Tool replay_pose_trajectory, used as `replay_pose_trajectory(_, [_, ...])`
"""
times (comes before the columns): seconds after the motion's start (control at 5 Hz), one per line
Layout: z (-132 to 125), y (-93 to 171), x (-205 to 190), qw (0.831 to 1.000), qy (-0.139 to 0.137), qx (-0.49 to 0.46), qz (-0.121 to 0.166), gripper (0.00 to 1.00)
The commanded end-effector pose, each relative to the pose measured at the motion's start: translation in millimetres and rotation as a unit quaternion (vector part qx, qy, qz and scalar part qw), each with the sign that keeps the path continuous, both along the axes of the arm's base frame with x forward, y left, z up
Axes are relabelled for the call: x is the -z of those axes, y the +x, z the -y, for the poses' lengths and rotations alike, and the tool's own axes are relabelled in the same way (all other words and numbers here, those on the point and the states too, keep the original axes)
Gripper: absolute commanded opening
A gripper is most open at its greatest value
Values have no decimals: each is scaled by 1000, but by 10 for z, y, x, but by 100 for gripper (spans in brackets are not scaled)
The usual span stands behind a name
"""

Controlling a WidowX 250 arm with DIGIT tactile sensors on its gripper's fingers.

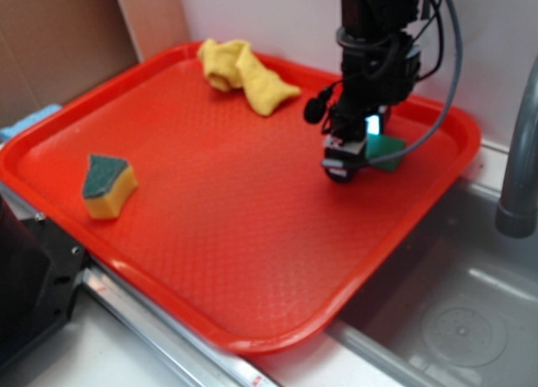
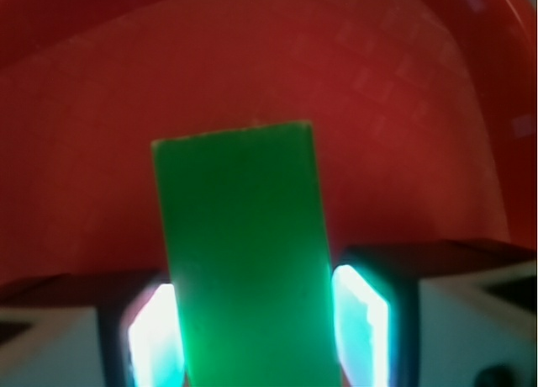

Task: Grab the green block.

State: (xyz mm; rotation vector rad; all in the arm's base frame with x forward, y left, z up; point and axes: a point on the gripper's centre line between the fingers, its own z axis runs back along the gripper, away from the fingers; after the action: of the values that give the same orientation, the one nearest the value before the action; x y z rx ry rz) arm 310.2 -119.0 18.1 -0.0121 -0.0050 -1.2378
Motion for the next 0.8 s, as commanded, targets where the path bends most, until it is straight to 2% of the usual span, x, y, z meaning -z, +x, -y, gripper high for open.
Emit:
replay_pose_trajectory(0.0, [-15,-179,-462,986,60,-126,86,0])
replay_pose_trajectory(0.2, [-221,-284,-849,964,37,-251,79,0])
replay_pose_trajectory(0.4, [-540,-399,-1182,925,14,-372,76,0])
replay_pose_trajectory(0.6, [-776,-580,-1397,872,18,-485,66,0])
